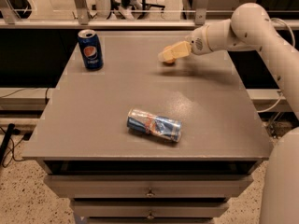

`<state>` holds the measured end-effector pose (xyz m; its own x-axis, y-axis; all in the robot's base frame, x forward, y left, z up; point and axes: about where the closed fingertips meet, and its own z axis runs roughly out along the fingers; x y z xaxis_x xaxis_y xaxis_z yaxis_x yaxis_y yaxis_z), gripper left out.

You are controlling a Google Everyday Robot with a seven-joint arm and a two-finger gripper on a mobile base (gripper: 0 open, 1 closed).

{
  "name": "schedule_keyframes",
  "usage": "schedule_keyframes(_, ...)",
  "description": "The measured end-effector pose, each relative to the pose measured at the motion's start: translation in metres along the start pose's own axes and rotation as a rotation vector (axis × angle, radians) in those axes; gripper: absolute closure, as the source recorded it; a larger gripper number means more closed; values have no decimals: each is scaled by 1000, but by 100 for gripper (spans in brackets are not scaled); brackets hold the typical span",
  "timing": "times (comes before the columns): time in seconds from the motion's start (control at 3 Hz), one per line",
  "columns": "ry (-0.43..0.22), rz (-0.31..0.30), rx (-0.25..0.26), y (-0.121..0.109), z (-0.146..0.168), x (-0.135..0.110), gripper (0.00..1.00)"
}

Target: Pick orange

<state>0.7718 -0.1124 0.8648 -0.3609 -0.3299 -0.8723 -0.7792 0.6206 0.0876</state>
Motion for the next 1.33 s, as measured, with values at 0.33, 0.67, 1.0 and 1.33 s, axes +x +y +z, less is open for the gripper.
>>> schedule_keyframes(0.33,30,-60,6,5,1,-3,0)
schedule_keyframes(0.67,92,-140,28,10,7,2,0)
schedule_keyframes(1.0,138,-167,44,10,14,16,3)
schedule_keyframes(1.33,150,-161,50,10,17,22,25)
